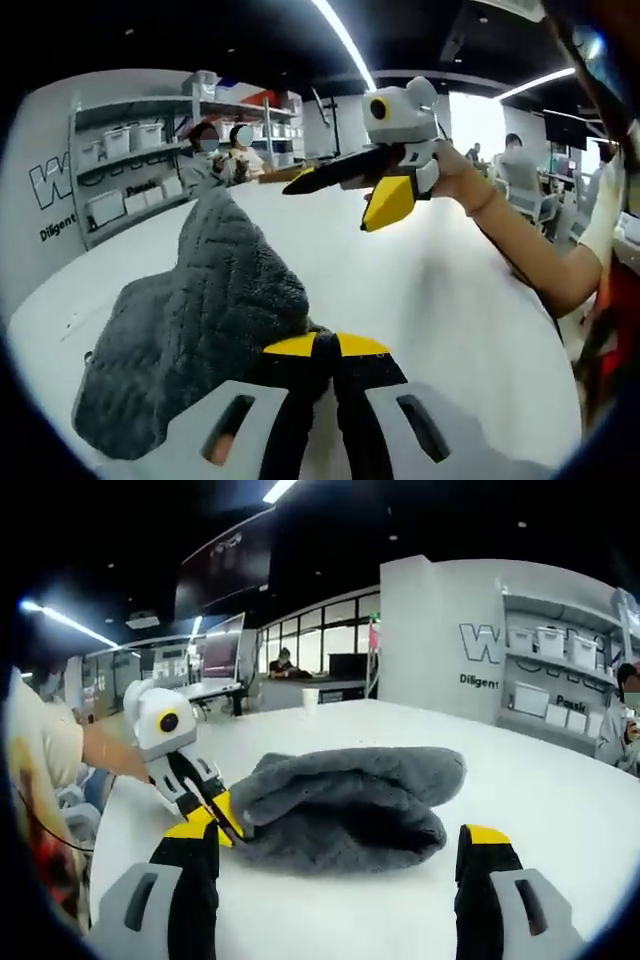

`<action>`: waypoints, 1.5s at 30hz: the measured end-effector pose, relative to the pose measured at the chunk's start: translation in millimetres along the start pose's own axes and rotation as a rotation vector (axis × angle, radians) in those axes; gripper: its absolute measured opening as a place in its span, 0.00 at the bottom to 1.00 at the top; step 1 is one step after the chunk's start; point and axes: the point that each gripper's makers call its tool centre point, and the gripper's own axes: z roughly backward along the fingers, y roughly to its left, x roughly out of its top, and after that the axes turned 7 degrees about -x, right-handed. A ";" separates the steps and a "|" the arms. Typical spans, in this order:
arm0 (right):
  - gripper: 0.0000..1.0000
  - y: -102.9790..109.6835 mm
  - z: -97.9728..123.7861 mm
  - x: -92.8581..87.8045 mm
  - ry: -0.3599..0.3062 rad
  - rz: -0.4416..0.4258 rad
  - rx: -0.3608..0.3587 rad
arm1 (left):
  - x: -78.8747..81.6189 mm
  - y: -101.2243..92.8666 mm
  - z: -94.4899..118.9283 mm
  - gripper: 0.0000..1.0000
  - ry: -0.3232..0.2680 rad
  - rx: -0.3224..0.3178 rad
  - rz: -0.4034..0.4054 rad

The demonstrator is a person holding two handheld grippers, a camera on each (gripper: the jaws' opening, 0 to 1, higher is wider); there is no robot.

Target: Open the folded towel by lifting each exposed corner and separating the folded layers until the towel lies flat within the target outline without major curled edges

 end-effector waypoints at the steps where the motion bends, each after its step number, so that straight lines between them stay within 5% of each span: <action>1: 0.99 -0.4 0.4 0.5 -0.002 0.000 -0.003 | -0.4 -3.0 0.4 0.04 -0.001 -0.006 0.000; 11: 0.99 -0.4 -2.0 -3.9 0.018 -0.002 -0.007 | -3.7 -26.6 5.6 0.05 -0.038 -0.094 0.093; 16: 0.99 -0.8 -1.0 -3.3 0.013 -0.004 -0.008 | 15.6 -39.8 16.0 0.10 -0.164 -0.169 0.200; 20: 0.99 -1.6 0.3 -1.4 0.003 -0.010 -0.012 | 25.1 -43.5 26.7 0.13 -0.161 -0.151 0.155; 23: 0.99 -1.3 -0.4 -2.3 0.008 -0.008 -0.012 | 36.7 -45.3 35.1 0.25 -0.199 -0.148 0.158; 25: 0.99 -0.8 -1.2 -2.9 0.012 -0.005 -0.010 | 48.1 -35.6 44.8 0.33 -0.248 -0.095 0.171; 30: 0.99 -0.8 -2.2 -3.0 0.014 -0.004 -0.007 | 42.1 11.2 69.3 0.38 -0.237 0.104 0.181; 36: 0.99 -2.2 -1.7 -2.8 0.013 -0.005 -0.011 | -0.8 81.0 112.7 0.38 -0.177 0.415 0.279; 45: 0.99 -1.1 -2.7 -4.1 0.024 0.006 -0.010 | -64.7 122.8 139.3 0.36 -0.087 0.590 0.425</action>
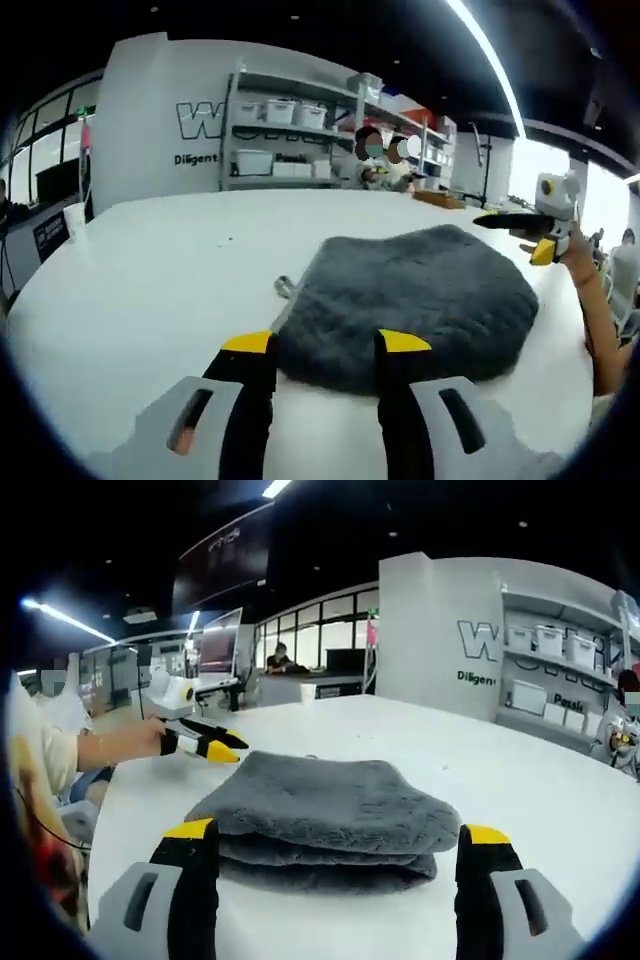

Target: Open the folded towel by lifting each exposed corner and separating the folded layers until the towel lies flat within the target outline without major curled edges

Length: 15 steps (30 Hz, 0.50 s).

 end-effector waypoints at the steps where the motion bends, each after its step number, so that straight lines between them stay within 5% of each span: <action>1: 0.99 -0.1 0.2 0.0 0.000 -0.001 -0.001 | -4.6 5.8 -1.1 0.33 0.016 0.020 0.012; 8: 0.99 0.3 0.6 -0.6 0.002 0.002 -0.003 | -8.9 21.1 -16.6 0.15 0.039 0.066 0.023; 10: 0.99 -0.6 0.8 -0.9 0.003 0.000 -0.005 | -6.8 25.7 -20.9 0.06 0.045 0.085 -0.010; 13: 0.99 -2.0 1.5 -0.8 0.002 -0.003 -0.010 | -5.8 28.4 -27.4 0.04 0.063 0.085 -0.026; 15: 0.99 -2.4 1.9 -0.4 0.000 -0.003 -0.012 | -3.7 33.0 -32.8 0.03 0.091 0.102 -0.106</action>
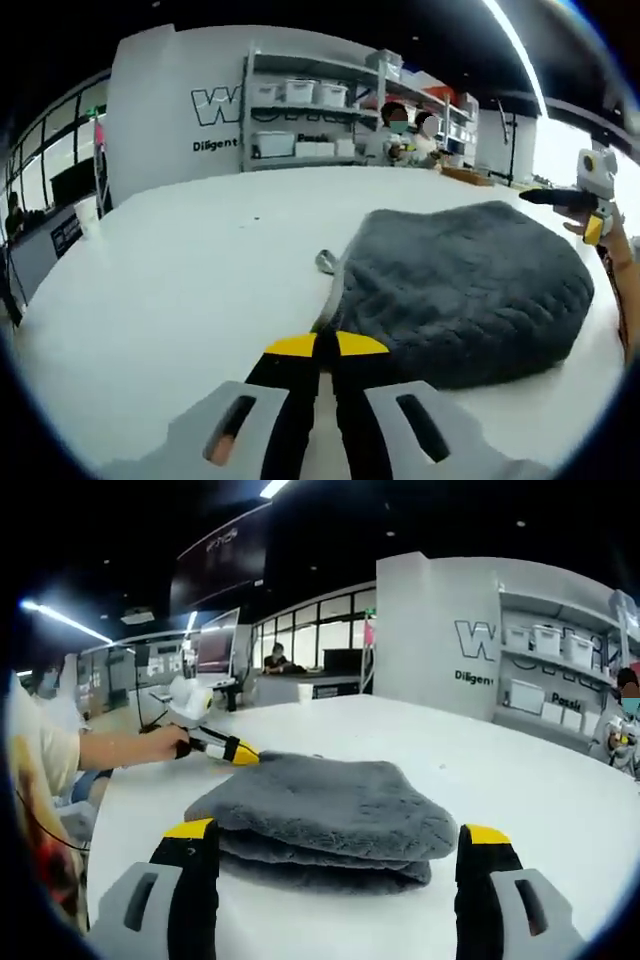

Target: Open the folded towel by lifting each exposed corner and separating the folded layers until the towel lies flat within the target outline without major curled edges

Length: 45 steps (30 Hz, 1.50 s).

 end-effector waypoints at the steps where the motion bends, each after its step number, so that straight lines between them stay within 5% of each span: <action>1: 0.99 0.5 -0.1 0.1 0.000 0.001 0.002 | 1.7 0.7 -2.7 0.03 0.003 0.005 -0.012; 12: 0.99 -0.7 -0.2 -1.6 0.005 -0.001 0.001 | 14.7 19.4 -38.2 0.02 0.038 0.065 -0.104; 25: 0.99 0.7 -3.4 -6.3 0.022 -0.002 0.007 | 32.3 40.6 -73.6 0.02 0.041 0.091 -0.126; 45: 0.99 0.4 -9.0 -15.2 0.061 -0.005 0.013 | 43.8 54.8 -98.7 0.02 0.072 0.119 -0.145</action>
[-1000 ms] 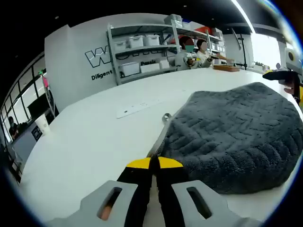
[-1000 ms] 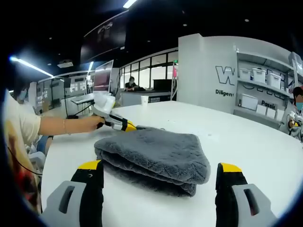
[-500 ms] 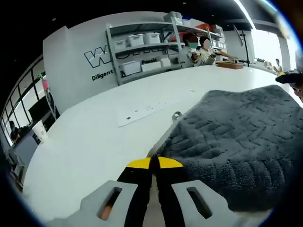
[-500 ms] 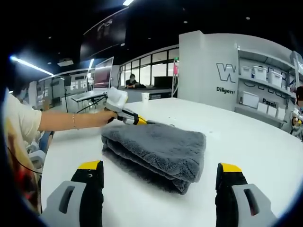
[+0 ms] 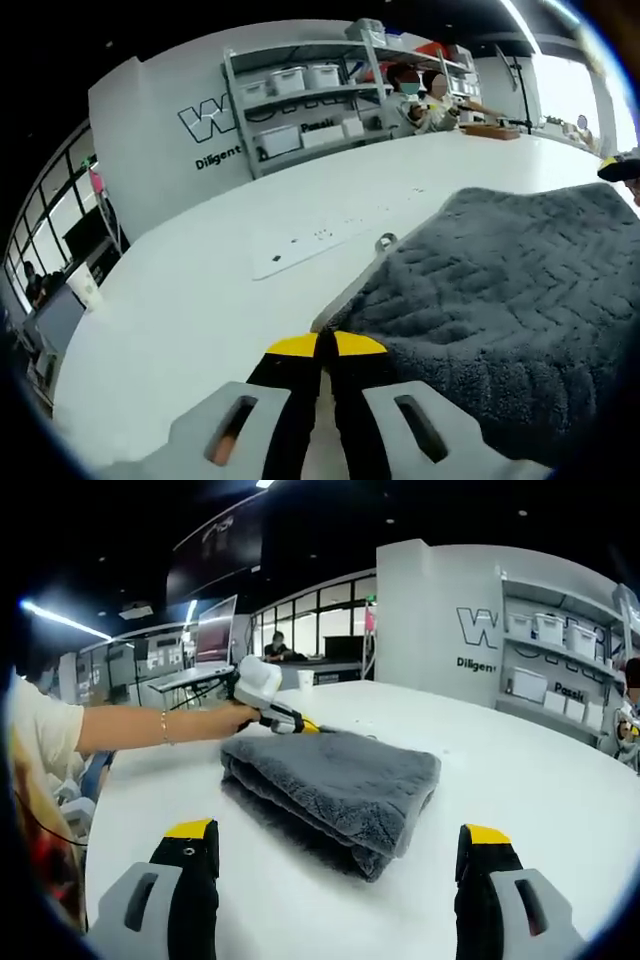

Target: Open the folded towel by lifting each exposed corner and separating the folded layers until the towel lies flat within the target outline without major curled edges

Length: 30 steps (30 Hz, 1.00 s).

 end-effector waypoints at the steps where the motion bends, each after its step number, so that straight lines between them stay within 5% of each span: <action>1: 0.99 0.2 -0.4 -0.3 0.001 0.000 0.002 | 0.5 0.6 -1.2 0.02 0.000 0.001 0.002; 5: 0.99 -2.0 -1.4 -2.7 0.006 -0.010 0.001 | 2.9 1.9 -2.9 0.03 -0.005 -0.021 -0.010; 10: 0.99 -4.9 -1.0 -4.4 0.010 -0.022 -0.009 | 5.1 7.2 2.6 0.11 -0.101 -0.065 0.131; 15: 0.99 -3.2 -3.0 -7.1 0.028 -0.015 -0.010 | 18.2 9.7 30.3 0.22 -0.243 -0.103 0.247; 22: 0.99 -2.8 -5.0 -9.2 0.045 -0.003 -0.017 | 20.0 6.9 74.5 0.39 -0.333 -0.186 0.326; 24: 0.99 -3.0 -6.3 -9.0 0.050 0.006 -0.026 | 19.5 -6.4 84.8 0.47 -0.337 -0.270 0.295; 30: 0.99 -0.1 -9.1 -10.1 0.062 0.021 -0.022 | 5.9 -33.3 106.6 0.72 -0.309 -0.352 0.216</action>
